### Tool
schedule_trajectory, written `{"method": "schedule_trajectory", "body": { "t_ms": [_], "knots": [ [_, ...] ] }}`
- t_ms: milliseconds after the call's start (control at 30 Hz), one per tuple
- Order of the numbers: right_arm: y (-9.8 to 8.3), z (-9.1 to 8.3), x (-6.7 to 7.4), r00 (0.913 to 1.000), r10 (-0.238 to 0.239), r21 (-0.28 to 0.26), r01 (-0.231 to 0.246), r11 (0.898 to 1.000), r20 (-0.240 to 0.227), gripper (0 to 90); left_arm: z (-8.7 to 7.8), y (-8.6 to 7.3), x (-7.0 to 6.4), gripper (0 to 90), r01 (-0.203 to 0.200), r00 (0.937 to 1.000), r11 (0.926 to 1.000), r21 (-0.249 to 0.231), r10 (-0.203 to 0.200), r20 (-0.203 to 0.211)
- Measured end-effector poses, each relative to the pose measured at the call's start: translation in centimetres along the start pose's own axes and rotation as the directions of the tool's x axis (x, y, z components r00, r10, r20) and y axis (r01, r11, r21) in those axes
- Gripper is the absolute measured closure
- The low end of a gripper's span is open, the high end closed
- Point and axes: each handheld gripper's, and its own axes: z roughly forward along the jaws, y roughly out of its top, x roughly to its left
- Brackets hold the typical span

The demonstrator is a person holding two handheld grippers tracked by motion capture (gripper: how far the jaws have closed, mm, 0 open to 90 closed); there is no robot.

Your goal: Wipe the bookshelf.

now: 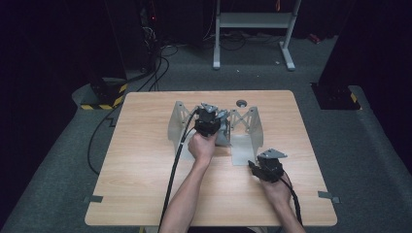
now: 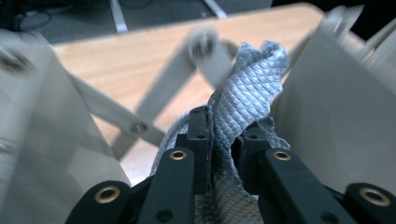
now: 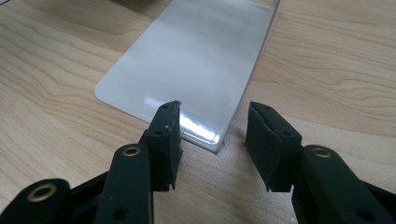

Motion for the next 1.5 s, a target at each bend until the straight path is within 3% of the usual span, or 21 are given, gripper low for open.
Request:
{"method": "schedule_trajectory", "body": {
  "t_ms": [233, 467, 600, 767, 800, 900, 1033, 1200, 1367, 1500],
  "knots": [
    [0.0, 0.0, 0.0, 1.0, 0.0, 0.0, 0.0, 1.0, -0.001, 55.3, -0.4, 0.7, -0.3, 79.0, -0.048, 0.9975, 0.9989, 0.0, 0.048, -0.052],
    [0.0, 0.0, 0.0, 1.0, 0.0, 0.0, 0.0, 1.0, 0.0, 55.2, -2.1, 1.4, -0.5, 79.2, -0.081, 0.9941, 0.9949, -0.059, 0.077, -0.076],
    [0.0, 0.0, 0.0, 1.0, 0.0, 0.0, 0.0, 1.0, 0.0, 55.2, -1.9, 1.3, -0.3, 79.2, -0.103, 0.9907, 0.9944, -0.022, 0.101, -0.091],
    [0.0, 0.0, 0.0, 1.0, -0.001, 0.0, 0.001, 1.0, 0.0, 55.1, -0.7, 0.5, -1.7, 79.2, -0.155, 0.9819, 0.9877, 0.021, 0.157, -0.107],
    [0.0, 0.0, 0.0, 1.0, -0.001, 0.0, 0.001, 1.0, 0.0, 55.1, -0.4, 0.4, -1.9, 79.2, -0.16, 0.9815, 0.9867, 0.031, 0.162, -0.102],
    [0.0, 0.0, 0.0, 1.0, -0.002, 0.0, 0.002, 1.0, -0.001, 54.8, 0.9, 0.0, -1.7, 79.2, -0.123, 0.9911, 0.9908, 0.056, 0.126, -0.042],
    [0.0, 0.0, 0.0, 1.0, -0.002, 0.0, 0.002, 1.0, -0.002, 54.7, 2.0, -0.6, -1.4, 79.1, -0.096, 0.9951, 0.9929, 0.07, 0.094, 0.03],
    [0.0, 0.0, 0.0, 1.0, -0.004, 0.0, 0.004, 1.0, -0.001, 54.6, 3.0, -1.1, -1.1, 79.2, -0.094, 0.9929, 0.9913, 0.092, 0.087, 0.081],
    [0.0, 0.0, 0.0, 1.0, -0.001, 0.0, 0.001, 1.0, -0.001, 54.5, 3.3, -1.5, -1.2, 79.5, -0.107, 0.9913, 0.9899, 0.093, 0.099, 0.087],
    [0.0, 0.0, 0.0, 1.0, -0.001, 0.0, 0.001, 1.0, -0.002, 54.5, 4.0, -2.3, -1.6, 79.6, -0.157, 0.9855, 0.9765, 0.148, 0.145, 0.088]
  ]
}}
